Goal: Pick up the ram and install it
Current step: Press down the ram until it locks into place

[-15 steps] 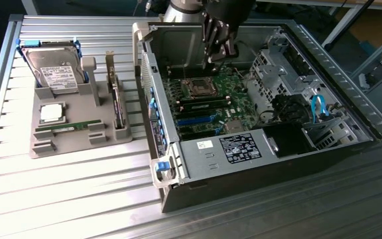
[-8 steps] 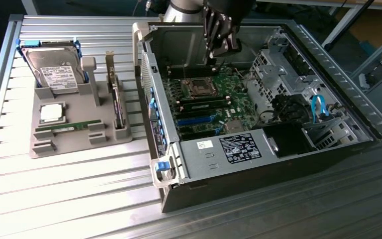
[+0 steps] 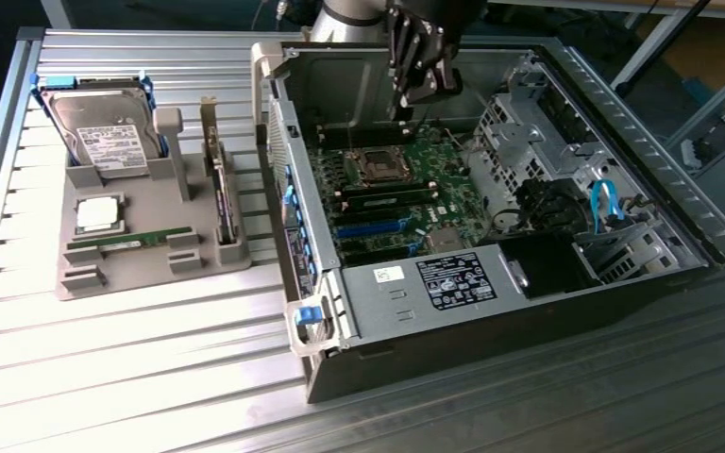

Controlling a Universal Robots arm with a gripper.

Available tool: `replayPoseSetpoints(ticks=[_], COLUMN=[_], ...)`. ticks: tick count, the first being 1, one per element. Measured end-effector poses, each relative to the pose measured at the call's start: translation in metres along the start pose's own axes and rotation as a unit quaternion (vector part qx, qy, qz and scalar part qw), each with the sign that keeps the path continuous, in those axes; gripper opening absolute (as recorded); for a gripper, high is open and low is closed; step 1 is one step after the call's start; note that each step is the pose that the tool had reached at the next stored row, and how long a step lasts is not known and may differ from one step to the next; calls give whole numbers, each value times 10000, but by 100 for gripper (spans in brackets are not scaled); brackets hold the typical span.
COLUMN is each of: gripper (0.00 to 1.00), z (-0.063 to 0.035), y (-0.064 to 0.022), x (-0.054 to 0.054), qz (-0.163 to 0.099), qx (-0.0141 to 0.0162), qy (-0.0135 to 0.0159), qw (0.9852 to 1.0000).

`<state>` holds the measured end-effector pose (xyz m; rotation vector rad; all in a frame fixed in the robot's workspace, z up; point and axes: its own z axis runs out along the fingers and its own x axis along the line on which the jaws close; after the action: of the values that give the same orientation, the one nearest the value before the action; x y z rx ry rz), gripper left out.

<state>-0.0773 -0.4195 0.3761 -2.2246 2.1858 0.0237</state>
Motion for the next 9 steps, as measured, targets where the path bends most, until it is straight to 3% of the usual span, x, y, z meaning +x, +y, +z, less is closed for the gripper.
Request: replayPoseSetpoints(ticks=[9], gripper=[10], z=[2], y=[-237], x=[5], qz=[1], qx=[-11], qy=[-1], qw=[10000])
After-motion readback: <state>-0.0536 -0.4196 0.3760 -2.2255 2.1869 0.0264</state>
